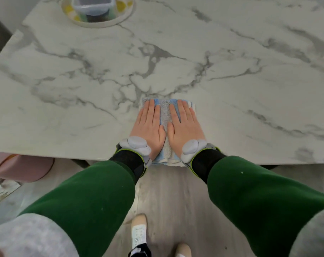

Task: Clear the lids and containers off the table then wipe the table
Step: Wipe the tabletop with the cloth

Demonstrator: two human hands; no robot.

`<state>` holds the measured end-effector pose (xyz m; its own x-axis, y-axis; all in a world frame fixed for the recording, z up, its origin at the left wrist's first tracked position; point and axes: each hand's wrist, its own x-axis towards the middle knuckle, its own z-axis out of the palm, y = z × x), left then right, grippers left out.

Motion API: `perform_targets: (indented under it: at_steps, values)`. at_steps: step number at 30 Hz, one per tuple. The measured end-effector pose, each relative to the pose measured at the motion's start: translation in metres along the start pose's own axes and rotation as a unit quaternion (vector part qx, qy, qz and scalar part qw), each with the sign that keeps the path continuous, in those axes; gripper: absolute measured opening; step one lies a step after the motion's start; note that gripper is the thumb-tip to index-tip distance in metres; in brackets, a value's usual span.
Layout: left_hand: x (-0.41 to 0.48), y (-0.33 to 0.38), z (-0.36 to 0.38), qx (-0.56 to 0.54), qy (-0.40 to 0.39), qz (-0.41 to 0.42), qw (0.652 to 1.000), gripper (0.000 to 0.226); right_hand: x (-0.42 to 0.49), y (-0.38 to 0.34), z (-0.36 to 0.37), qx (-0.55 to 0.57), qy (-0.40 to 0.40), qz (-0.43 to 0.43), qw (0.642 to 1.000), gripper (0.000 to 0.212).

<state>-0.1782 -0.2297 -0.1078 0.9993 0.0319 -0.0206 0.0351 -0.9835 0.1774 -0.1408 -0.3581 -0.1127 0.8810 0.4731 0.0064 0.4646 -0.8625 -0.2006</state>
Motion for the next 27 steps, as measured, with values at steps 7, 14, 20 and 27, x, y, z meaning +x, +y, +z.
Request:
perform_targets:
  at_steps: [7, 14, 20, 27]
  values:
    - [0.056, -0.032, -0.008, 0.004, -0.005, 0.003, 1.000, 0.061, 0.061, -0.006, -0.003, 0.001, -0.016, 0.015, 1.000, 0.057]
    - [0.129, -0.052, -0.016, 0.002, -0.012, 0.030, 0.999, 0.061, 0.129, 0.004, -0.006, -0.011, -0.016, 0.050, 0.999, 0.056]
    - [0.192, -0.065, -0.019, 0.016, -0.013, 0.037, 0.999, 0.061, 0.191, 0.018, -0.010, -0.010, -0.020, 0.061, 0.998, 0.056]
    - [0.268, -0.075, -0.024, 0.008, -0.003, 0.028, 1.000, 0.061, 0.266, 0.043, -0.016, -0.017, -0.026, 0.049, 0.998, 0.056]
